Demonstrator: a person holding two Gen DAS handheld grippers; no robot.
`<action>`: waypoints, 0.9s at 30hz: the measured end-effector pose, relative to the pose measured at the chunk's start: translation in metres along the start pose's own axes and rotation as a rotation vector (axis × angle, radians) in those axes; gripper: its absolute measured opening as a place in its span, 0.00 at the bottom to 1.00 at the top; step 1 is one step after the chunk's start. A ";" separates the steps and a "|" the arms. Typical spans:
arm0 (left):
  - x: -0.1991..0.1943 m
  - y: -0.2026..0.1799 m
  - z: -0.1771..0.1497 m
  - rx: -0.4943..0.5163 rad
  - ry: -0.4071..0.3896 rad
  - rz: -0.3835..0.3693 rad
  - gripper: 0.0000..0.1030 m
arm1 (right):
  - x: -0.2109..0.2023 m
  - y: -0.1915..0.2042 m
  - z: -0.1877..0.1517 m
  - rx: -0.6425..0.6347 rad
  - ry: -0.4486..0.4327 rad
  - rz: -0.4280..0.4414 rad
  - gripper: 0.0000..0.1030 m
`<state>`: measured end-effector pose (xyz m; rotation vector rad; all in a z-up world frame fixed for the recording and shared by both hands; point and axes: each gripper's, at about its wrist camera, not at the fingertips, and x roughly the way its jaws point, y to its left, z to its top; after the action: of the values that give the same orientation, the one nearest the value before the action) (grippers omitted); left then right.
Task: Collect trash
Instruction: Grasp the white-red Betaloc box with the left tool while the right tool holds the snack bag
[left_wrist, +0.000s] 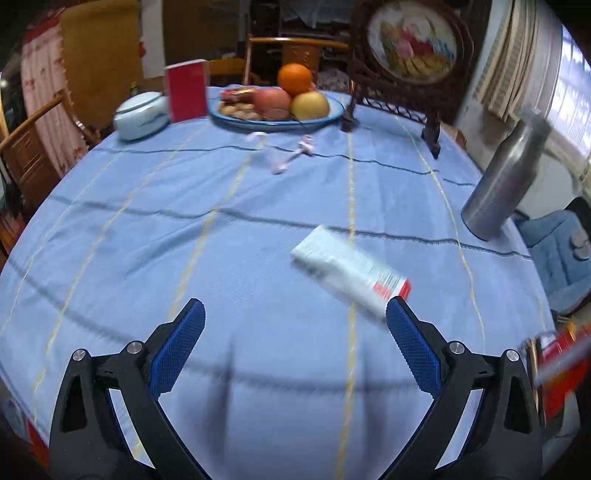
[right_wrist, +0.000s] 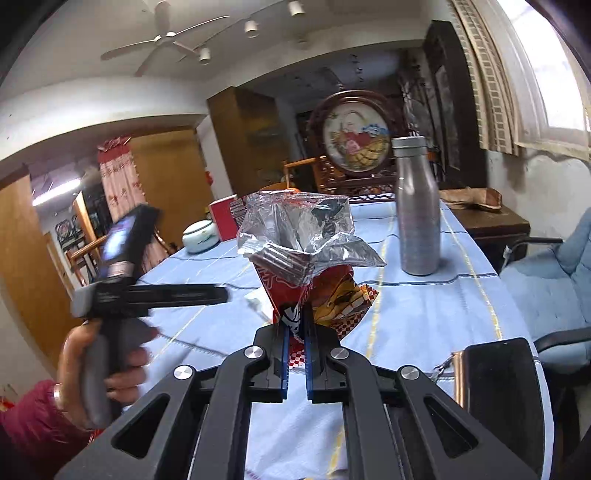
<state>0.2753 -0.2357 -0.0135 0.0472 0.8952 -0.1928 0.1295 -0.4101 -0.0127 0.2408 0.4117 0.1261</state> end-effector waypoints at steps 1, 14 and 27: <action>0.011 -0.009 0.007 0.007 0.009 0.012 0.92 | -0.002 -0.006 0.000 0.000 -0.003 -0.005 0.07; 0.081 -0.006 0.018 -0.003 0.148 0.094 0.89 | -0.002 -0.005 -0.007 0.007 0.021 0.009 0.07; 0.083 0.035 0.024 0.039 0.090 0.080 0.82 | 0.012 0.015 -0.012 0.005 0.072 0.064 0.07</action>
<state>0.3512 -0.2161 -0.0647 0.1284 0.9773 -0.1341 0.1339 -0.3907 -0.0242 0.2546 0.4761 0.1974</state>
